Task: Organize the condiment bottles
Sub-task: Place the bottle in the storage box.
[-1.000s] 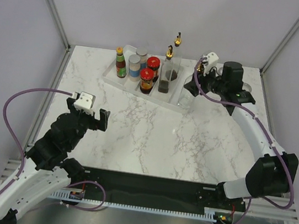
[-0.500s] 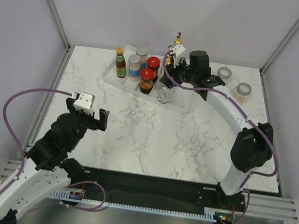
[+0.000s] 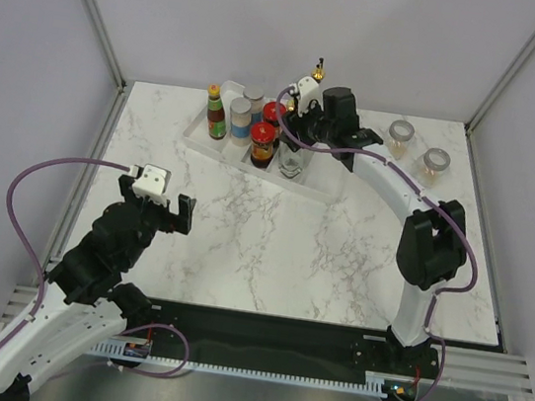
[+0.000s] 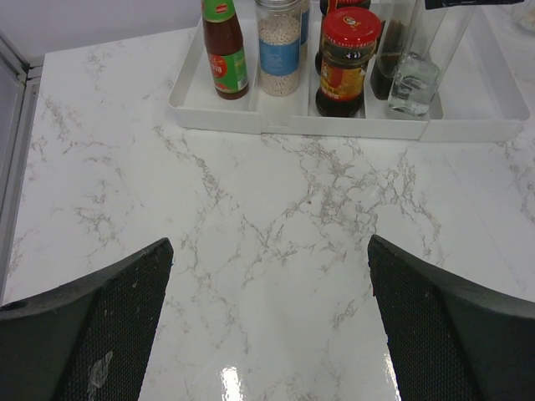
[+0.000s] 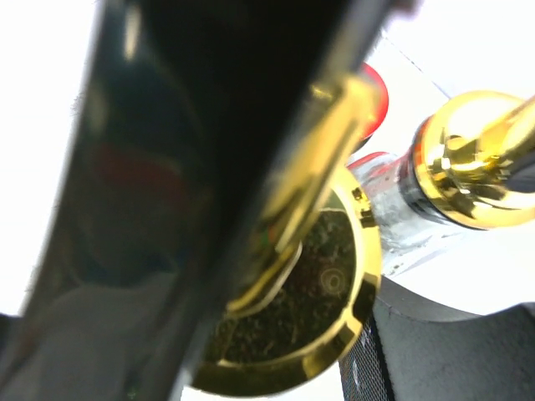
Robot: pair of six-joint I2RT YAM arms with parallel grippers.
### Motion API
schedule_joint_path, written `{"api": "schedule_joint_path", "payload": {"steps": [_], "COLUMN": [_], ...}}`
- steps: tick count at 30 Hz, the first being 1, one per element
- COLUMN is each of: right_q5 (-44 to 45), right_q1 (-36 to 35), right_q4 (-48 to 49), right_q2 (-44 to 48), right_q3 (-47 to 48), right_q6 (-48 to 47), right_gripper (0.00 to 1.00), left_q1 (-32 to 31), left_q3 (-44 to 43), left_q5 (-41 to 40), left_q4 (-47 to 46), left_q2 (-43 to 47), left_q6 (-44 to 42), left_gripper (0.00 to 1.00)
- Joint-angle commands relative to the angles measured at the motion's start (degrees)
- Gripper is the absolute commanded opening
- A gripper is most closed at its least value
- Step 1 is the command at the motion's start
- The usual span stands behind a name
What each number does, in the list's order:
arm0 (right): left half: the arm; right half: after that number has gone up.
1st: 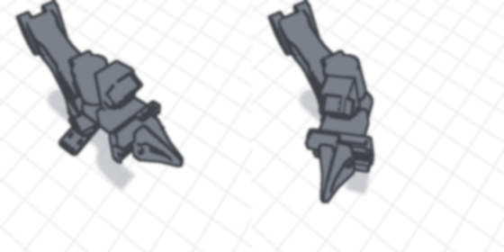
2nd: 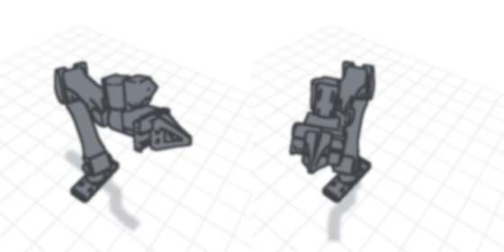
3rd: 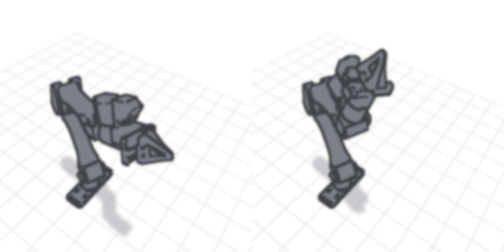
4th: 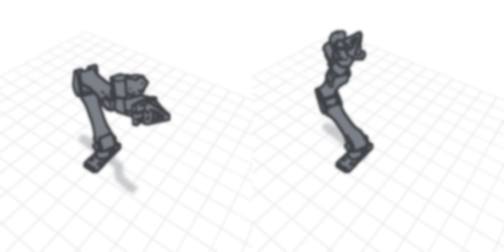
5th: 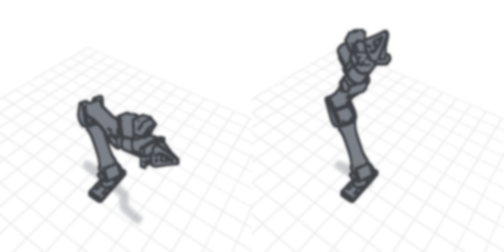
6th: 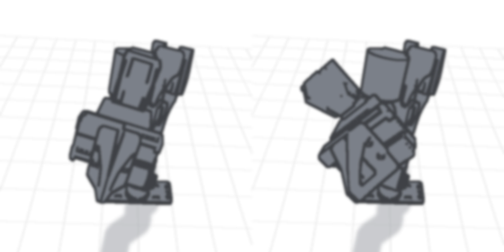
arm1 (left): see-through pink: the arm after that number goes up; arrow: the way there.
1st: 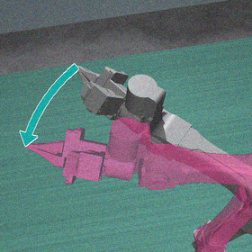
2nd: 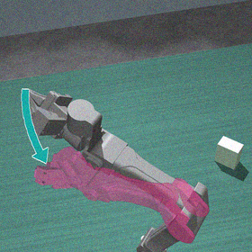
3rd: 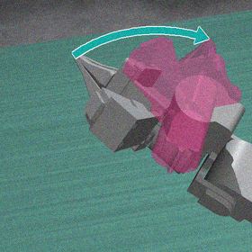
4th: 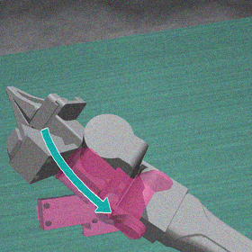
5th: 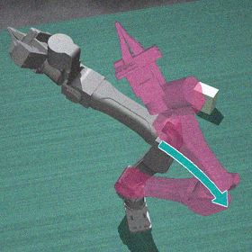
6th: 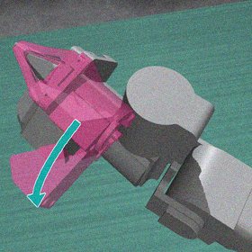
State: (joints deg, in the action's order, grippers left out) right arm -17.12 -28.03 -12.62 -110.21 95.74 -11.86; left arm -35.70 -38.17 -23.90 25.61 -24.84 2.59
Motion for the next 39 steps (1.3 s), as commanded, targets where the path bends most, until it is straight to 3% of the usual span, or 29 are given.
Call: {"api": "schedule_joint_path", "payload": {"steps": [1, 15, 24, 28, 33, 39], "right_q5": [1.82, 2.1, 2.36, 3.33, 2.89, 0.95], "right_q1": [-0.62, -0.62, -0.45, 0.08, 1.05, 2.02], "right_q4": [8.14, 9.2, 8.32, 7.88, 7.61, 6.65], "right_q2": [-0.7, -2.02, -1.5, 0.17, 3.59, 7.81], "right_q3": [4.54, 1.47, -1.88, -3.19, -4.51, -6.44], "right_q6": [-1.32, -2.91, -1.06, -0.71, 0.08, 0.34], "right_gripper": [0.0, 0.01, 0.39, 0.78, 0.91, 0.98], "left_q1": [0.02, 0.02, 0.02, 0.02, 0.02, 0.02], "left_q3": [0.2, 0.21, 0.29, 0.29, 0.29, 0.29], "left_q5": [-1.06, -0.8, -0.8, -0.8, -0.53, -0.44], "left_q4": [-2.23, -2.32, -2.4, -2.31, -2.32, -2.23], "left_q2": [-0.38, -0.21, 0.32, 0.41, 0.41, 0.49], "left_q6": [-0.66, -0.74, -0.66, -0.66, -0.57, -0.57], "left_gripper": [1.0, 1.0, 1.0, 1.0, 1.0, 1.0]}}
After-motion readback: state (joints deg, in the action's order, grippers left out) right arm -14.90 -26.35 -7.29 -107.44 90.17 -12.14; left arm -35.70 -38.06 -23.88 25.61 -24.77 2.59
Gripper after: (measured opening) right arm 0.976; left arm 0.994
